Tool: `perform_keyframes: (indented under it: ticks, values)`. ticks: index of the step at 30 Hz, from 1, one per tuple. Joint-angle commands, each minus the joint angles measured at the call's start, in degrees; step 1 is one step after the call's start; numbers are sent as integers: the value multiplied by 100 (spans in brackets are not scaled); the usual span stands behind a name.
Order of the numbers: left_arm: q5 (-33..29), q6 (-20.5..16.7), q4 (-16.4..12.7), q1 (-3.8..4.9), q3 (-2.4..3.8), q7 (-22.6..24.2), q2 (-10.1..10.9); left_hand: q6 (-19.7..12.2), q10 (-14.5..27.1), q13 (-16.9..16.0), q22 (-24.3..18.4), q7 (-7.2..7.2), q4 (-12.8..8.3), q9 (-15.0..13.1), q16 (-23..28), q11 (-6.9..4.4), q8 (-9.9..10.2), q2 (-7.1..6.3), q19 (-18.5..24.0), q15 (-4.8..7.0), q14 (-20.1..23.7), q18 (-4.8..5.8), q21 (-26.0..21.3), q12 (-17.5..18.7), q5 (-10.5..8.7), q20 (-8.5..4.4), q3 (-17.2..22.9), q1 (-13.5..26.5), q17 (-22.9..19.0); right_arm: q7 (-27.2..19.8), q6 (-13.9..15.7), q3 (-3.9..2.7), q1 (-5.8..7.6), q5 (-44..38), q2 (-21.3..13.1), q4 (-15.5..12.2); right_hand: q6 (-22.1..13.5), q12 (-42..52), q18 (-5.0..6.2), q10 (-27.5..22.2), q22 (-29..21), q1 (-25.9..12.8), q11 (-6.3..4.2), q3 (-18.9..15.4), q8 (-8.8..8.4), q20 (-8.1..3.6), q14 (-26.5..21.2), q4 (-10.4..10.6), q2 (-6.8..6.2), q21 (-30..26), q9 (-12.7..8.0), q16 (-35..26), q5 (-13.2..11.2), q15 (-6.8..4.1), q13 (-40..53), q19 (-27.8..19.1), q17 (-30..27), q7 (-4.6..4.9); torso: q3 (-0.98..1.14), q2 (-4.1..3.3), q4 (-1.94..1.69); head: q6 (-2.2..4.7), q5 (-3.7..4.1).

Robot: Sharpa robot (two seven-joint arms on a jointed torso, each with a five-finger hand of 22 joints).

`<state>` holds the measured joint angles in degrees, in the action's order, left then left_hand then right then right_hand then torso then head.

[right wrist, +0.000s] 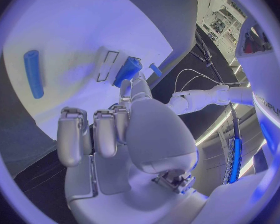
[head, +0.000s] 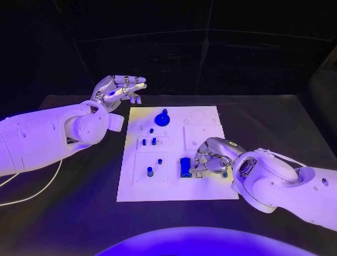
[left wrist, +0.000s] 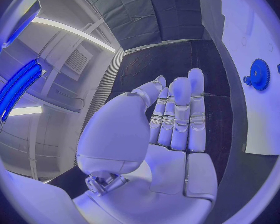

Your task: Assemble the parts on the task board

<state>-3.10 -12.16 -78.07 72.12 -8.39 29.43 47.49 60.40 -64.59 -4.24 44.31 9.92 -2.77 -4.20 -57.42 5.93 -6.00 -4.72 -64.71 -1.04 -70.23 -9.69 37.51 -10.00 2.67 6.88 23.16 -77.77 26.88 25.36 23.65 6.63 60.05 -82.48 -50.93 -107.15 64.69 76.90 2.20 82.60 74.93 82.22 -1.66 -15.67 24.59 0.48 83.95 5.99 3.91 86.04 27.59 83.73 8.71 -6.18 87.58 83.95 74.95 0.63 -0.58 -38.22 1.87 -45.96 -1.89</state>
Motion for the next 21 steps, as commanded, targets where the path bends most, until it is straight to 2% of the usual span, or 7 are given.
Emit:
perform_keyframes:
  ticks: [1, 15, 21]
  values:
    - [-11, 62, -6, 8, 3, 37, -6, -15, 21, -2, -8, 11, -12, 9, 5, 2, -36, 41, -13, -3, 31, -81, -26, -24, 29, 3, -22, -15, -5, 43, -305, 0, 3, -219, 26, -2, -14, 29, -67, 408, 1005, 79, -191, 10, 42, -37, 375, -51, 2, 20, 18, 18, -57, -46, -571, 200, 276, -36, -2, 0, -4, -8, -4]
    - [-11, 64, 5, 8, 3, 37, -12, -15, 21, -2, -8, 11, -12, 9, 5, 2, -36, 41, -13, -3, 31, -81, -26, -24, 29, 3, -22, -15, -5, 231, -391, 0, 2, -379, 172, 69, -18, 62, -70, 419, 1013, 98, -197, 33, 69, -44, 378, -75, 35, 25, 38, 25, -123, -51, -548, 206, 293, -42, -3, 4, -3, -20, -23]
    - [-11, 64, 7, 8, 3, 36, -13, -15, 21, -2, -8, 11, -12, 9, 5, 2, -36, 41, -13, -3, 31, -81, -26, -24, 29, 3, -22, -15, -5, 353, -265, -1, 1, -443, 197, 108, -21, 63, -71, 420, 1017, 104, -200, 47, 77, -46, 378, -79, 61, 28, 44, 25, -119, -54, -546, 209, 293, -45, -5, 6, -1, -21, -31]
